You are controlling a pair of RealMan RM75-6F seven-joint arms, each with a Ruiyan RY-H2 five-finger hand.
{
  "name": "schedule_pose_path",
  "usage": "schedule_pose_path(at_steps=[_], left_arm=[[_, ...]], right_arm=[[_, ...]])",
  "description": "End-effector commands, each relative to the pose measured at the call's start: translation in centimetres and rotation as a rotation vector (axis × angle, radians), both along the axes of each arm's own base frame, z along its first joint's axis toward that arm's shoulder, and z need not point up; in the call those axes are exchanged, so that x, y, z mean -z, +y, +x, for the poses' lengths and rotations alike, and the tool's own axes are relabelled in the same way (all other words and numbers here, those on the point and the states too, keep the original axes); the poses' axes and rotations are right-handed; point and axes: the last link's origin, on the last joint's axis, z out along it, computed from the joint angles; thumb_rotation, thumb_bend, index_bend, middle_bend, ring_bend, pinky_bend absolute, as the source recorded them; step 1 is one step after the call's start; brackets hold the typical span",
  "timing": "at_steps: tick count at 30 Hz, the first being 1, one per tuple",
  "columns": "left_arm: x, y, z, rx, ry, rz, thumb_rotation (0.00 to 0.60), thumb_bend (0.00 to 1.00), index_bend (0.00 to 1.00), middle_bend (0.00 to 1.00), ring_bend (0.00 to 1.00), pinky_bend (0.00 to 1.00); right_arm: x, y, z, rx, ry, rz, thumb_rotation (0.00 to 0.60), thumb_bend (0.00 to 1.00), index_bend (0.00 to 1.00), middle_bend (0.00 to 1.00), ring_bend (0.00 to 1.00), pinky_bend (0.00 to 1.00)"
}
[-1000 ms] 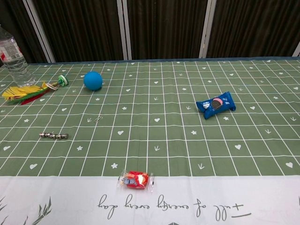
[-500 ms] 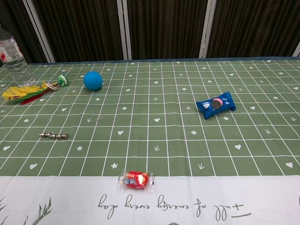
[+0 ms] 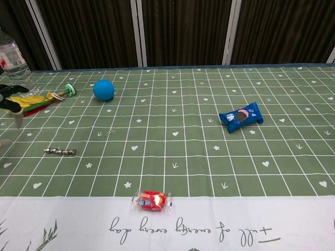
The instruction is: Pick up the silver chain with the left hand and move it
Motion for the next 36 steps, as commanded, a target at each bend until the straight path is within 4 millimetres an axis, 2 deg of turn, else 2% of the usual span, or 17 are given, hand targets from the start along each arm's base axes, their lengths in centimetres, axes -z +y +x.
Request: schedule_pose_path(at_steps=[1,11,21,36], left_arm=[[0.7,0.5,0.2,-0.002,0.015,-0.004,0.600,0.27,0.46,0.00,0.00,0.00],[2.4,1.9,0.8,0.000,0.048,-0.008,0.600,0.31,0.49,0.00,0.00,0.00],[4.0,2.8,0.3,-0.034,0.094,-0.026,0.600,0.30,0.50,0.00,0.00,0.00],[6.2,3.1,0.9,-0.036,0.115,-0.041,0.600,0.29,0.51,0.00,0.00,0.00]], right_arm=[[0.0,0.0,0.0,0.001,-0.001,0.001,0.600,0.05,0.12,0.00,0.00,0.16],[0.0,0.0,0.0,0.009,-0.012,0.004,0.600,0.05,0.13,0.00,0.00,0.16],[0.1,0.0,0.0,0.012,-0.021,0.006,0.600,0.05,0.13,0.00,0.00,0.16],[0.0,-0.1,0.1,0.019,-0.037,0.006,0.600,0.05,0.13,0.00,0.00,0.16]])
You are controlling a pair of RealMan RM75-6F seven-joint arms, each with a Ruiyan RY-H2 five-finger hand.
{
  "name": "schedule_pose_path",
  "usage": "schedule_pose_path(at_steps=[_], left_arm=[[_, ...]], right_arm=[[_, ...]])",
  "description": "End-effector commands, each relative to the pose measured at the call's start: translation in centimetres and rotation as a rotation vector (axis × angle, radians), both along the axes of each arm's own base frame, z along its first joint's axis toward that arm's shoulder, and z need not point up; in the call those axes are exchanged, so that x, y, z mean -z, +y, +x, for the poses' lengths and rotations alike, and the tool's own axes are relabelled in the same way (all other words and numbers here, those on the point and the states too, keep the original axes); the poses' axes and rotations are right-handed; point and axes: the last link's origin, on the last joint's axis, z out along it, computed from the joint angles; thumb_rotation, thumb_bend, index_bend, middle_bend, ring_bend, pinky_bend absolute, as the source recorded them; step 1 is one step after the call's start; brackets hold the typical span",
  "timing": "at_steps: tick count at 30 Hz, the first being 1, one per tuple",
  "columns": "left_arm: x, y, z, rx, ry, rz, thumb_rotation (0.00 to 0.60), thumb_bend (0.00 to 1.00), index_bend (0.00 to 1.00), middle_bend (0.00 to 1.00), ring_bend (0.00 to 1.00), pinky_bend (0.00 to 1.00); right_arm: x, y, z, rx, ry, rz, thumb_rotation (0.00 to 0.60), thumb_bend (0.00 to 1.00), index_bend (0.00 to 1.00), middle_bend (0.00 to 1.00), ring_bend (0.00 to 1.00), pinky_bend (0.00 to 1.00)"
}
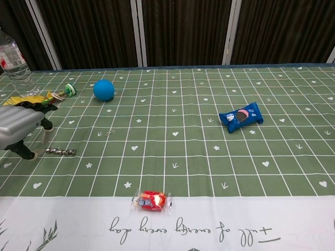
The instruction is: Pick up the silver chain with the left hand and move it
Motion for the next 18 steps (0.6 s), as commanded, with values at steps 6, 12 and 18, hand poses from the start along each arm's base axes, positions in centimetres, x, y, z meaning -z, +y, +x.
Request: schedule_pose_path(at_steps=[6,12,18], left_arm=[[0.31,0.20,-0.04,-0.014,0.007,0.000,0.600,0.29,0.49,0.00,0.00,0.00],[0.60,0.19,-0.03,-0.019,0.016,-0.008,0.600,0.29,0.49,0.00,0.00,0.00],[1.02,0.11,-0.10,-0.032,0.010,-0.013,0.600,0.29,0.50,0.00,0.00,0.00]], right_arm=[[0.01,0.02,0.09,0.002,-0.012,0.002,0.600,0.06,0.13,0.00,0.00,0.16],[0.00,-0.01,0.09,0.005,-0.018,0.001,0.600,0.06,0.13,0.00,0.00,0.16],[0.01,0.00,0.11,0.006,-0.023,0.002,0.600,0.06,0.13,0.00,0.00,0.16]])
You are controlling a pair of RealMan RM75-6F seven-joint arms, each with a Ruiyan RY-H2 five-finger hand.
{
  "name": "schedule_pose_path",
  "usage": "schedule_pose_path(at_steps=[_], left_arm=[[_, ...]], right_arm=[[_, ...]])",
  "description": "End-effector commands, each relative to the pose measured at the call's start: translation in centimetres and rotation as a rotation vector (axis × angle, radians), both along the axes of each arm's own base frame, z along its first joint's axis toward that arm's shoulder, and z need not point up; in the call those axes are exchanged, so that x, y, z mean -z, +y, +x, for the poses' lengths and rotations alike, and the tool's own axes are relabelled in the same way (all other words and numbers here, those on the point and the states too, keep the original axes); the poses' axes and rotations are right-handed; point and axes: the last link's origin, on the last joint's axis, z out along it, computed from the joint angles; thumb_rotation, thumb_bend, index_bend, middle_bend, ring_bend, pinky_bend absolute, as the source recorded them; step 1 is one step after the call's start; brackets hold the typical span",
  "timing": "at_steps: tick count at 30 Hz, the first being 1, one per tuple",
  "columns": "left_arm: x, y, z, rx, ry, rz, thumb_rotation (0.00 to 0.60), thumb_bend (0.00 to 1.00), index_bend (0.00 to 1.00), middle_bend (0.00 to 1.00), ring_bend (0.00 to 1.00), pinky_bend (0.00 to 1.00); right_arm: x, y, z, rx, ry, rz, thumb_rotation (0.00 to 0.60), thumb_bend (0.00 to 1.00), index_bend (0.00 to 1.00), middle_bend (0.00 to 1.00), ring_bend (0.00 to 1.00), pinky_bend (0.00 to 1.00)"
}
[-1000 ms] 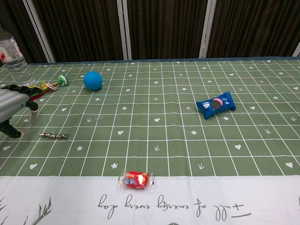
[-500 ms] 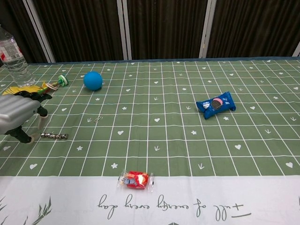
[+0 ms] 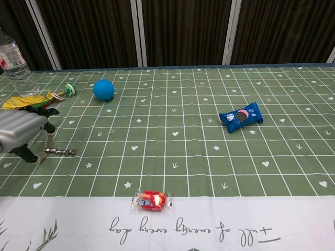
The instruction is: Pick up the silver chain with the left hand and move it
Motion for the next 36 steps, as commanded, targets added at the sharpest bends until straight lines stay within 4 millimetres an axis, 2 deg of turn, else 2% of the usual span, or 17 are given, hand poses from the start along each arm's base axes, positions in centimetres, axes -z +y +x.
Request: schedule_pose_path(at_steps=[1,5,11,16,22,28,36], left_arm=[[0.1,0.0,-0.1,-0.004,0.003,-0.003,0.600,0.29,0.50,0.00,0.00,0.00],[0.3,0.1,-0.2,-0.014,0.002,-0.001,0.600,0.31,0.53,0.00,0.00,0.00],[0.3,0.0,-0.1,-0.012,-0.012,0.006,0.600,0.44,0.57,0.00,0.00,0.00],[-0.2,0.1,0.1,0.006,-0.012,0.019,0.600,0.45,0.59,0.00,0.00,0.00],[-1.8,0.7,1.1,0.053,0.002,0.043,0.600,0.45,0.59,0.00,0.00,0.00],[-3.3,1.5,3.5,0.156,0.041,0.063,0.600,0.46,0.60,0.00,0.00,0.00],[-4.2,2.5,6.5,0.277,0.094,0.082,0.600,0.46,0.61,0.00,0.00,0.00]], right_arm=[[0.0,0.0,0.0,0.001,-0.001,0.000,0.600,0.06,0.13,0.00,0.00,0.16],[0.0,0.0,0.0,0.005,-0.006,0.000,0.600,0.06,0.13,0.00,0.00,0.16],[-0.1,-0.1,0.0,0.007,-0.009,-0.001,0.600,0.06,0.13,0.00,0.00,0.16],[-0.1,0.0,0.0,0.008,-0.011,-0.004,0.600,0.06,0.13,0.00,0.00,0.16],[-0.1,-0.1,0.0,0.011,-0.012,-0.006,0.600,0.06,0.13,0.00,0.00,0.16],[-0.1,-0.1,0.0,0.013,-0.016,-0.006,0.600,0.06,0.13,0.00,0.00,0.16],[-0.2,-0.1,-0.1,0.013,-0.019,-0.006,0.600,0.06,0.13,0.00,0.00,0.16]])
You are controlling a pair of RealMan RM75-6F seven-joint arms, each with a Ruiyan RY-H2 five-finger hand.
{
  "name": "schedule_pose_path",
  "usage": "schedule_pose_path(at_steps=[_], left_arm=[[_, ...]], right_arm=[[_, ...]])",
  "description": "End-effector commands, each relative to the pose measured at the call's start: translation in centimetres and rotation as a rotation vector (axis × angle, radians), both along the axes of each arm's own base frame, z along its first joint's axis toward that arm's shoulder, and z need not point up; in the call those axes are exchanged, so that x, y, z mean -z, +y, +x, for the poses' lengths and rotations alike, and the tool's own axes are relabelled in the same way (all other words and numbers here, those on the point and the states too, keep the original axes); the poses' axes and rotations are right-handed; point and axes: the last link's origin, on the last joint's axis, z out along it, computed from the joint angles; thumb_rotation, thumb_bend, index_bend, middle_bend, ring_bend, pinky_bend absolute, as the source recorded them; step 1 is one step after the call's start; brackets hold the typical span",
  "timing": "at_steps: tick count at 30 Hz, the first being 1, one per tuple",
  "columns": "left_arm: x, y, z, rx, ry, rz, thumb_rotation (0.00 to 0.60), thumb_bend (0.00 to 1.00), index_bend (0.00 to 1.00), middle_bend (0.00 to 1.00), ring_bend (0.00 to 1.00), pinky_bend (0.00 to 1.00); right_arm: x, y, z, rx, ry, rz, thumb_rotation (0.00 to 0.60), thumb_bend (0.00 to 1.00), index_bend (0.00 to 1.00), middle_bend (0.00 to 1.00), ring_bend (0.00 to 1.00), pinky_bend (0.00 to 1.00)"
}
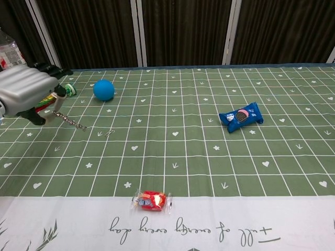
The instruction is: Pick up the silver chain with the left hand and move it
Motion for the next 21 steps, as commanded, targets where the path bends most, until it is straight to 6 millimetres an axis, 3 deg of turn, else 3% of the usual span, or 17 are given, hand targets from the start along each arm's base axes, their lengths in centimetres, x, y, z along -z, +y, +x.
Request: schedule_pose_path(at_steps=[1,12,21], left_arm=[[-0.3,0.5,1.2,0.043,0.016,0.013,0.600,0.46,0.61,0.00,0.00,0.00],[-0.6,2.0,3.7,0.224,0.216,0.035,0.600,0.46,0.62,0.00,0.00,0.00],[0.1,1.7,3.1,0.341,0.371,0.008,0.600,0.46,0.62,0.00,0.00,0.00]], right_arm=[[0.0,0.0,0.0,0.000,-0.002,0.000,0.600,0.06,0.13,0.00,0.00,0.16],[0.0,-0.2,-0.1,0.003,-0.013,0.004,0.600,0.06,0.13,0.00,0.00,0.16],[0.0,-0.3,0.0,-0.002,-0.015,0.007,0.600,0.06,0.13,0.00,0.00,0.16]])
